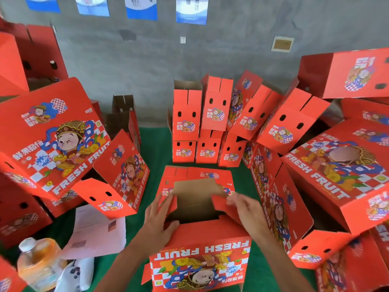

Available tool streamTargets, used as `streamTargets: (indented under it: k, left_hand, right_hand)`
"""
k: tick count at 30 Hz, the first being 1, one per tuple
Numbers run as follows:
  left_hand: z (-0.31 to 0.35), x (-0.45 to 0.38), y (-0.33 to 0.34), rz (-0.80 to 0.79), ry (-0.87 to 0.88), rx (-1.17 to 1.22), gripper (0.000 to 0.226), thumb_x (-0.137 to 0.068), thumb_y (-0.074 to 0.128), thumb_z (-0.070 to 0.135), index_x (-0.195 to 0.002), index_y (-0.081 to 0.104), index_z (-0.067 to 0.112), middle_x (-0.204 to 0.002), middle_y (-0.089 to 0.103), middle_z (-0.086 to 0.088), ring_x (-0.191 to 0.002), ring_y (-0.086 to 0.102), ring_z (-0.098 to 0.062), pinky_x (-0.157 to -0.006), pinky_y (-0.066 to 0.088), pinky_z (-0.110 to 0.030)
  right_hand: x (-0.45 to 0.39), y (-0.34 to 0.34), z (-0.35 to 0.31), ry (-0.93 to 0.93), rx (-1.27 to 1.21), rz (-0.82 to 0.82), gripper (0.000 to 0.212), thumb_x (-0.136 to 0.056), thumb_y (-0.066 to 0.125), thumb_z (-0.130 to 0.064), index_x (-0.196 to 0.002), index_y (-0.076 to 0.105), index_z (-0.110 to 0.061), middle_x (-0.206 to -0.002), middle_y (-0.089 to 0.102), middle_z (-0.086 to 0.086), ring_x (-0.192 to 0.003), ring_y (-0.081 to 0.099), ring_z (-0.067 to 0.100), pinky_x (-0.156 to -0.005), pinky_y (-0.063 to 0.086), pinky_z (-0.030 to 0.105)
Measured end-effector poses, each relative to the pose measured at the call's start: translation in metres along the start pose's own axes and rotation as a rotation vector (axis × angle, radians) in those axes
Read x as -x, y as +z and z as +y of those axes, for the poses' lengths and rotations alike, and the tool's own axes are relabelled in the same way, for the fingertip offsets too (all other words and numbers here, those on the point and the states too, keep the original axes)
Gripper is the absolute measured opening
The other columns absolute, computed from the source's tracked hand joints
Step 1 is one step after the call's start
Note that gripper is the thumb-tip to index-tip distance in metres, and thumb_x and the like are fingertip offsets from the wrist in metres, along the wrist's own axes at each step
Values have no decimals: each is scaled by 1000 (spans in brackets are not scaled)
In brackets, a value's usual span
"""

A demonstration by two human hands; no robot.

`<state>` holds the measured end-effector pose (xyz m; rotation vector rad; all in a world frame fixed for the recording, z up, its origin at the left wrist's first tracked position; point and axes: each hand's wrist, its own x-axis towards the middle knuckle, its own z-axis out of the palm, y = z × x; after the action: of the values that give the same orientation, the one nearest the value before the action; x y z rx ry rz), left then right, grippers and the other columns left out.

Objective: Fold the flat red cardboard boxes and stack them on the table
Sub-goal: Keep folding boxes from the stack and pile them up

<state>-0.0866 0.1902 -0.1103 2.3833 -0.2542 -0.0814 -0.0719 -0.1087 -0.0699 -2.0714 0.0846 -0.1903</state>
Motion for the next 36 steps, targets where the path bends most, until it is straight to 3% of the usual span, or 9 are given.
streamTargets:
  k: [4, 7, 9, 12, 18, 20, 23, 27, 36]
  left_hand:
    - [12, -2, 5, -140, -66, 18, 49, -107, 27, 56, -132, 66, 41, -169, -11, 20, -158, -8, -12, -127, 7, -40]
    - [14, -3, 8, -53, -11, 49, 32, -108, 50, 22, -129, 55, 46, -169, 10, 8, -157, 12, -19, -126, 14, -36]
    - [15, -1, 9, -9, 24, 141, 66, -99, 62, 8, -143, 34, 49, -164, 25, 5, -154, 26, -22, -125, 27, -43]
    - [13, 3, 10, 6, -36, 307, 102, -93, 68, 0, -159, 10, 51, -156, 35, 4, -141, 43, -20, -108, 51, -41]
    - [5, 14, 19, 127, -57, 386, 43, -98, 53, -12, -107, 75, 24, -129, 57, 0, -120, 60, -20, -104, 50, -32]
    - [4, 17, 21, 60, -176, 484, 38, -107, 49, 8, -98, 81, 27, -133, 56, 10, -122, 57, -12, -98, 43, -17]
    - [-5, 17, 25, -2, -230, 299, 21, -98, 62, 54, -118, 64, 49, -136, 53, 17, -121, 54, -5, -99, 43, -25]
    - [-7, 14, 32, -67, -229, 96, 85, -79, 71, 74, -148, 41, 35, -152, 40, 9, -139, 41, -14, -118, 38, -39]
    - [8, 10, 44, -28, -246, -230, 86, -80, 63, 79, -150, 33, 38, -146, 38, 9, -138, 38, -13, -103, 51, -41]
  right_hand:
    - [2, 1, 19, 16, 139, -139, 34, -95, 73, -20, -125, 65, -35, -127, 55, -9, -128, 51, 17, -109, 41, 31]
    - [5, -5, 21, 64, 115, -209, 76, -98, 70, -18, -159, 28, -32, -154, 34, -10, -142, 40, 12, -117, 39, 40]
    - [8, -8, 25, 154, -111, -328, 86, -101, 67, -13, -163, 13, -40, -157, 31, -16, -124, 61, 5, -96, 57, 36]
    - [8, -8, 31, 155, -163, -378, 83, -100, 66, -8, -155, 25, -55, -146, 39, -24, -101, 74, 15, -77, 64, 38]
    - [6, 6, 33, 112, -85, -312, 39, -99, 61, -13, -107, 72, -50, -138, 44, -16, -123, 51, -1, -87, 51, 16]
    - [9, 13, 29, 205, -100, -316, 22, -89, 64, -45, -109, 72, -43, -143, 43, -21, -123, 47, -7, -87, 43, 18]
    - [10, 17, 35, 88, 118, -383, 57, -75, 66, -77, -125, 57, -50, -148, 20, -33, -138, 27, -3, -108, 38, 27]
    - [9, 17, 33, 67, 251, -431, 92, -76, 81, -66, -150, 33, -39, -153, 21, -20, -134, 35, 3, -115, 41, 35]
    - [13, 24, 26, 78, 500, -344, 112, -75, 85, -59, -159, 18, -30, -154, 23, -2, -142, 38, 25, -117, 39, 43]
